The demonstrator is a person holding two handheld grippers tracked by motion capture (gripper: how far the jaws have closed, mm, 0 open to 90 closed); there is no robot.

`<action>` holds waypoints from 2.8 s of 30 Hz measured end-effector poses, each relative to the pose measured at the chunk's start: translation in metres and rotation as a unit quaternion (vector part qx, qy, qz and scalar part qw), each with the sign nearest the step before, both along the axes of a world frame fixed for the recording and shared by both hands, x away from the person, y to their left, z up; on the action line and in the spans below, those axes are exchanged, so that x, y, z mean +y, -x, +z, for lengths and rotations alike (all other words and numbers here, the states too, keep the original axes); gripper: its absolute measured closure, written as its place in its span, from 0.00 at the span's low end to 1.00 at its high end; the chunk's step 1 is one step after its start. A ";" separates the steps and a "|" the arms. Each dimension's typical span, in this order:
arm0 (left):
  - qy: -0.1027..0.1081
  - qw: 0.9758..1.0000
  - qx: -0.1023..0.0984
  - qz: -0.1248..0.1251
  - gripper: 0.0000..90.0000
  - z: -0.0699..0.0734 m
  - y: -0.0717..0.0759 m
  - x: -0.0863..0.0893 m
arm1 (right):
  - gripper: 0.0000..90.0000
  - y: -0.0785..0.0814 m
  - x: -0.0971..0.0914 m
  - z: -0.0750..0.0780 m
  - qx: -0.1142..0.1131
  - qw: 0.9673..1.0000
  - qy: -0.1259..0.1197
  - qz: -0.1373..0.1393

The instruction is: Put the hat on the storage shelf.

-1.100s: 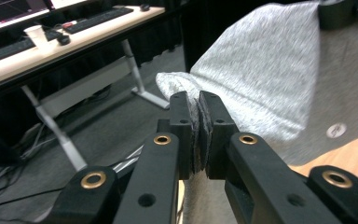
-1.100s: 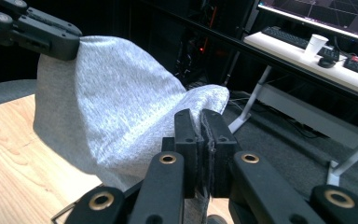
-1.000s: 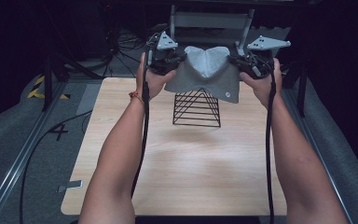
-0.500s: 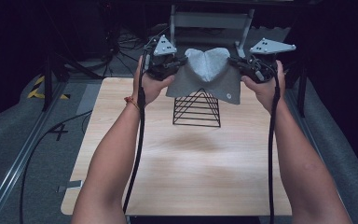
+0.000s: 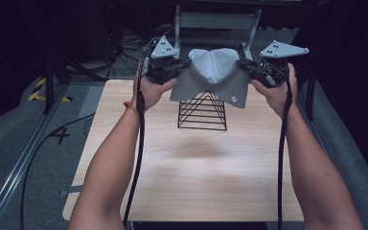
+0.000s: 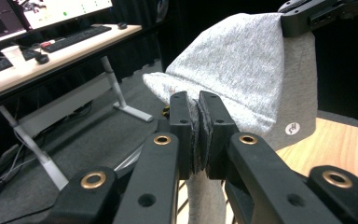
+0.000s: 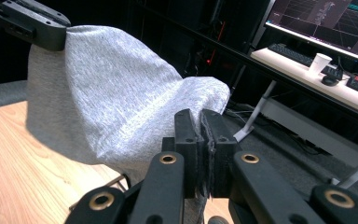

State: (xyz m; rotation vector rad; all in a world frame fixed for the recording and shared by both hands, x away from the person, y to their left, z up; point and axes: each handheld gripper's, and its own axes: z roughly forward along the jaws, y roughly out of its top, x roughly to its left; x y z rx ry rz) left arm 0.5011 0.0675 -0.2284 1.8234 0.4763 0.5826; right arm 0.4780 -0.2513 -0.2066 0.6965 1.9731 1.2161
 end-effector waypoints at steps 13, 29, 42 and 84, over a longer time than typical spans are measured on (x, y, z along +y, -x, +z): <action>0.002 1.000 -0.001 -0.017 0.95 -0.006 0.012 0.007 | 0.96 0.013 -0.006 -0.006 -0.002 1.000 0.001 0.011; -0.033 0.999 0.031 -0.004 0.94 -0.043 0.006 0.007 | 0.96 0.012 -0.004 -0.032 0.019 0.999 0.034 0.007; -0.058 0.996 0.060 0.014 0.94 -0.081 -0.013 -0.001 | 0.96 -0.006 -0.007 -0.076 0.064 0.997 0.033 0.004; -0.060 0.996 0.058 0.029 0.70 -0.117 0.001 0.019 | 0.79 -0.003 -0.017 -0.099 0.089 0.996 -0.004 0.010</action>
